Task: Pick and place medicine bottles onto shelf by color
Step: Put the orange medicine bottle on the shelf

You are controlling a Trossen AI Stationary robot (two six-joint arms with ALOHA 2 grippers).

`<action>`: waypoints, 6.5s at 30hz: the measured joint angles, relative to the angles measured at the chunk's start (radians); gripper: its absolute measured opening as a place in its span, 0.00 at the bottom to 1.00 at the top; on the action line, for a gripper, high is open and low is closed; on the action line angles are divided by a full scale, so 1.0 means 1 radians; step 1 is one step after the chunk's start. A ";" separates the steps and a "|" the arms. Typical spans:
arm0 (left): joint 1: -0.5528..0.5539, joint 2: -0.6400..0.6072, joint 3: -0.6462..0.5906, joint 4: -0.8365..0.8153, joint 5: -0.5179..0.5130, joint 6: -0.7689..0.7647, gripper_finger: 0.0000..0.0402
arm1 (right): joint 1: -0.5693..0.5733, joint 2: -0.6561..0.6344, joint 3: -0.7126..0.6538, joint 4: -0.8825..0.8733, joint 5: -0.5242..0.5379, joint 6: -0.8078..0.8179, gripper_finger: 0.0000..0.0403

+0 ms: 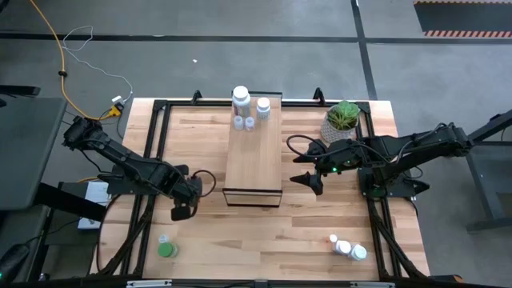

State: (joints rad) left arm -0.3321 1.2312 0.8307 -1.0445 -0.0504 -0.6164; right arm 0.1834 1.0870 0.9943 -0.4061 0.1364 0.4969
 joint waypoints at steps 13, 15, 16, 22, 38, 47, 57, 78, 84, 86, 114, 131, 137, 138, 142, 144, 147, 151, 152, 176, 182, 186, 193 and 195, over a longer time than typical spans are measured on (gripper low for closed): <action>0.001 -0.001 0.000 -0.006 -0.016 -0.151 0.33 | 0.000 0.000 0.000 0.000 0.011 0.001 0.87; 0.001 -0.001 0.000 -0.009 -0.014 -0.169 0.42 | 0.000 0.000 0.000 0.000 0.012 0.003 0.87; 0.001 -0.001 0.000 -0.013 -0.014 -0.179 0.47 | 0.000 0.000 0.000 0.000 0.012 0.004 0.87; 0.019 -0.001 0.000 -0.076 0.025 -0.223 0.74 | 0.000 0.000 0.000 0.000 0.012 0.021 0.87; 0.108 -0.001 0.000 -0.100 0.039 -0.230 0.91 | 0.000 0.000 0.000 0.000 0.013 0.020 0.87; 0.131 -0.001 0.000 -0.097 0.072 -0.257 0.91 | 0.000 0.000 0.000 0.000 0.013 0.020 0.87; 0.129 -0.099 0.000 -0.051 0.020 -0.432 0.91 | 0.000 0.000 0.000 0.000 0.013 0.030 0.87; 0.121 -0.204 -0.183 0.133 0.054 -0.746 0.91 | 0.000 0.000 0.000 0.000 0.001 0.027 0.87; 0.119 -0.175 -0.214 0.189 0.054 -0.742 0.91 | 0.000 0.000 0.000 0.000 0.001 0.027 0.87; 0.119 -0.153 -0.215 0.193 0.055 -0.724 0.91 | 0.000 0.000 0.000 -0.001 0.001 0.030 0.87; 0.076 0.132 -0.169 0.274 0.001 -0.681 0.46 | 0.000 0.000 0.000 -0.016 0.010 0.053 0.87; 0.082 -0.098 -0.057 -0.003 0.039 -0.614 0.47 | 0.000 0.000 0.000 -0.015 0.011 0.053 0.87; 0.136 -0.119 0.126 -0.123 0.026 -0.503 0.41 | 0.000 0.000 0.000 -0.001 0.011 0.064 0.87; 0.147 -0.118 0.161 -0.145 0.023 -0.477 0.42 | 0.000 0.000 0.000 0.004 0.011 0.064 0.87; 0.195 -0.077 0.308 -0.184 0.016 -0.365 0.44 | 0.000 0.000 0.000 0.002 0.011 0.065 0.87; 0.223 -0.042 0.390 -0.206 0.015 -0.303 0.45 | 0.000 0.000 0.000 0.001 0.011 0.073 0.87; 0.271 0.032 0.509 -0.263 0.013 -0.191 0.43 | 0.000 0.000 0.000 0.003 0.011 0.075 0.87; 0.341 0.153 0.676 -0.319 -0.007 -0.006 0.42 | 0.000 0.000 0.000 0.008 0.011 0.078 0.87; 0.359 0.184 0.718 -0.322 -0.018 0.036 0.42 | 0.001 0.000 0.000 0.006 0.011 0.080 0.87; 0.649 0.724 1.110 -0.417 -0.119 0.621 0.45 | 0.001 0.000 0.000 0.007 0.011 0.106 0.87; 0.655 0.736 1.110 -0.417 -0.118 0.675 0.45 | 0.001 0.000 0.000 0.007 0.018 0.106 0.87; 0.655 0.736 1.110 -0.418 -0.118 0.715 0.46 | 0.001 0.000 0.000 0.007 0.019 0.106 0.87; 0.655 0.736 1.110 -0.405 -0.145 0.718 0.57 | 0.001 0.000 0.000 0.007 0.041 0.106 0.87; 0.655 0.736 1.110 -0.408 -0.145 0.718 0.62 | 0.001 0.000 0.000 0.007 0.043 0.106 0.87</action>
State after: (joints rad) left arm 0.3233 1.9675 1.9411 -1.4529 -0.1951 0.1013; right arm 0.1841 1.0873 0.9939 -0.3988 0.1792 0.6028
